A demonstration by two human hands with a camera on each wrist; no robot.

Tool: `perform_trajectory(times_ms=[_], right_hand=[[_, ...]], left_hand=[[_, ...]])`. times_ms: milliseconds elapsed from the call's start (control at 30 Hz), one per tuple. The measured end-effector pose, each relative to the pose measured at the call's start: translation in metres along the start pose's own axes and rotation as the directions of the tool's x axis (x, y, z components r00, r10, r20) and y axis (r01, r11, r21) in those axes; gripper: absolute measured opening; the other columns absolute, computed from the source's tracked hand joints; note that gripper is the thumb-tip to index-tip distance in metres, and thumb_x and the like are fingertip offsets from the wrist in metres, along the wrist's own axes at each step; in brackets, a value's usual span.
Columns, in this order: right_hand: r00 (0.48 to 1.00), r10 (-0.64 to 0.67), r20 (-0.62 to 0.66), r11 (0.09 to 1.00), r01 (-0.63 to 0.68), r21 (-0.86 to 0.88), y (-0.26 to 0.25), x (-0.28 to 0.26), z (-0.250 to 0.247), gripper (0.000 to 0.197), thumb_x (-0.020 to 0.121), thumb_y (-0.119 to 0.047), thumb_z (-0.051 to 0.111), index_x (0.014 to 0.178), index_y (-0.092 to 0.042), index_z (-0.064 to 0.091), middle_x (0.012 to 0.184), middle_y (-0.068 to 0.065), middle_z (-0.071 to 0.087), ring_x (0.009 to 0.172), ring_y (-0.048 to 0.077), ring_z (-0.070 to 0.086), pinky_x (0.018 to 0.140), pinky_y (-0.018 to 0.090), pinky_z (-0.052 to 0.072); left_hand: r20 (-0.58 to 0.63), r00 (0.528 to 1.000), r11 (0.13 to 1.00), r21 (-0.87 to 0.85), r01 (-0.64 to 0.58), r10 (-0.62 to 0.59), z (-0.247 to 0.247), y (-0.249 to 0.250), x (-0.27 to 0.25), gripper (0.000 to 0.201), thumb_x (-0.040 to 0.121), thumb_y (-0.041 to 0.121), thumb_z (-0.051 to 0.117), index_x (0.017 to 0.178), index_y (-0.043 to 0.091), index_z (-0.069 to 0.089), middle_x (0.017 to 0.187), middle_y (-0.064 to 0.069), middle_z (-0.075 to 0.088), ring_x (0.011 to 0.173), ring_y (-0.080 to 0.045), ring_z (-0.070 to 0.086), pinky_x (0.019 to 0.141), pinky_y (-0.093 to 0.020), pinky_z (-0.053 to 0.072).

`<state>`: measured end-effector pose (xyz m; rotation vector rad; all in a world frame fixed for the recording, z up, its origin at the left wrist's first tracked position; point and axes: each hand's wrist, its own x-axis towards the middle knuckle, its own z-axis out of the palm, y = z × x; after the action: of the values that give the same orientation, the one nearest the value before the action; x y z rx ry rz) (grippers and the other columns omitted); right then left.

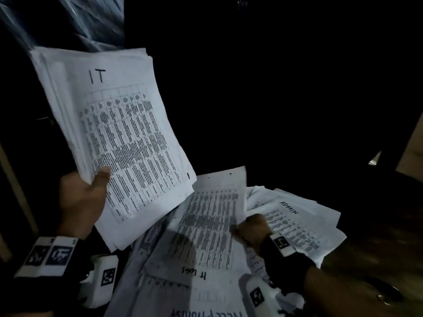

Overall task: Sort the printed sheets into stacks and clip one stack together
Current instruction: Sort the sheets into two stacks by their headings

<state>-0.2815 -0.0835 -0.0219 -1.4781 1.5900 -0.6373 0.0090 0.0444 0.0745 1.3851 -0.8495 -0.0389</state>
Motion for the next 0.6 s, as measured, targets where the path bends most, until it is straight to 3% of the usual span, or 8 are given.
perform_trajectory(times_ms=[67, 133, 200, 300, 367, 400, 500, 600], right_hand=[[0.998, 0.043, -0.049, 0.983, -0.034, 0.182, 0.006, -0.004, -0.02, 0.008, 0.077, -0.008, 0.067, 0.076, -0.01, 0.059, 0.078, 0.013, 0.06, 0.068, 0.025, 0.057, 0.071, 0.037, 0.051], [0.975, 0.121, -0.185, 0.959, -0.067, 0.276, 0.02, -0.006, -0.041, 0.013, 0.072, -0.009, 0.071, 0.066, -0.002, 0.062, 0.068, 0.016, 0.06, 0.059, 0.025, 0.056, 0.056, 0.035, 0.046], [0.924, 0.177, -0.338, 0.965, -0.095, 0.246, 0.037, -0.009, -0.061, 0.024, 0.064, -0.019, 0.075, 0.053, -0.003, 0.062, 0.06, 0.014, 0.062, 0.054, 0.026, 0.056, 0.051, 0.034, 0.044], [0.835, 0.183, -0.519, 0.983, -0.151, 0.104, 0.056, -0.012, -0.087, 0.03, 0.07, -0.036, 0.069, 0.074, -0.006, 0.07, 0.094, 0.023, 0.068, 0.08, 0.036, 0.062, 0.074, 0.045, 0.051], [0.791, 0.228, -0.568, 0.972, -0.222, 0.081, 0.07, -0.008, -0.106, 0.043, 0.08, -0.037, 0.062, 0.105, -0.002, 0.067, 0.119, 0.027, 0.059, 0.105, 0.041, 0.057, 0.092, 0.045, 0.045], [0.767, 0.279, -0.577, 0.958, -0.263, 0.114, 0.076, -0.006, -0.114, 0.053, 0.077, -0.039, 0.062, 0.114, 0.0, 0.063, 0.121, 0.026, 0.057, 0.108, 0.041, 0.055, 0.094, 0.045, 0.044], [0.738, 0.342, -0.582, 0.935, -0.204, 0.291, 0.08, -0.01, -0.129, 0.052, 0.074, -0.029, 0.065, 0.11, 0.008, 0.059, 0.086, 0.021, 0.062, 0.079, 0.035, 0.058, 0.08, 0.047, 0.052], [0.77, 0.297, -0.565, 0.953, -0.205, 0.222, 0.08, -0.011, -0.139, 0.032, 0.086, -0.011, 0.058, 0.104, 0.015, 0.06, 0.09, 0.029, 0.062, 0.076, 0.036, 0.056, 0.07, 0.037, 0.04]], left_hand=[[-0.015, 1.0, 1.0, -0.022, -0.003, 0.003, 0.001, 0.0, 0.0, 0.039, 0.09, 0.02, 0.062, 0.117, -0.009, 0.06, 0.102, -0.007, 0.056, 0.095, -0.024, 0.056, 0.083, -0.036, 0.043], [-0.016, 1.0, 0.999, -0.042, 0.006, -0.007, 0.006, 0.0, -0.003, 0.037, 0.09, 0.023, 0.063, 0.113, -0.006, 0.062, 0.101, -0.008, 0.055, 0.094, -0.025, 0.056, 0.083, -0.037, 0.043], [-0.004, 1.0, 0.999, -0.043, 0.021, -0.022, 0.014, 0.0, -0.008, 0.016, 0.089, 0.024, 0.064, 0.086, 0.009, 0.062, 0.093, -0.009, 0.055, 0.087, -0.024, 0.055, 0.079, -0.038, 0.043], [0.035, 0.999, 0.997, -0.074, 0.026, -0.023, 0.026, -0.002, -0.015, 0.031, 0.088, 0.022, 0.065, 0.064, 0.027, 0.046, 0.082, -0.007, 0.054, 0.064, -0.019, 0.051, 0.075, -0.037, 0.042], [0.039, 0.999, 0.997, -0.081, 0.019, -0.016, 0.031, -0.004, -0.017, 0.033, 0.088, 0.019, 0.065, 0.062, 0.023, 0.045, 0.079, -0.01, 0.053, 0.055, -0.008, 0.047, 0.067, -0.033, 0.042], [0.032, 0.999, 0.997, -0.078, 0.016, -0.014, 0.032, -0.006, -0.018, 0.033, 0.088, 0.018, 0.065, 0.062, 0.016, 0.046, 0.075, -0.01, 0.051, 0.049, -0.002, 0.047, 0.06, -0.03, 0.04], [0.044, 0.999, 0.996, -0.087, 0.013, -0.009, 0.037, -0.011, -0.017, 0.032, 0.088, 0.016, 0.065, 0.066, 0.002, 0.047, 0.063, -0.007, 0.044, 0.032, 0.005, 0.043, 0.045, -0.023, 0.036], [0.065, 0.998, 0.996, -0.09, 0.01, -0.004, 0.037, -0.014, -0.019, 0.038, 0.088, 0.015, 0.065, 0.06, 0.006, 0.041, 0.056, -0.002, 0.039, 0.031, 0.005, 0.043, 0.034, -0.009, 0.029]])
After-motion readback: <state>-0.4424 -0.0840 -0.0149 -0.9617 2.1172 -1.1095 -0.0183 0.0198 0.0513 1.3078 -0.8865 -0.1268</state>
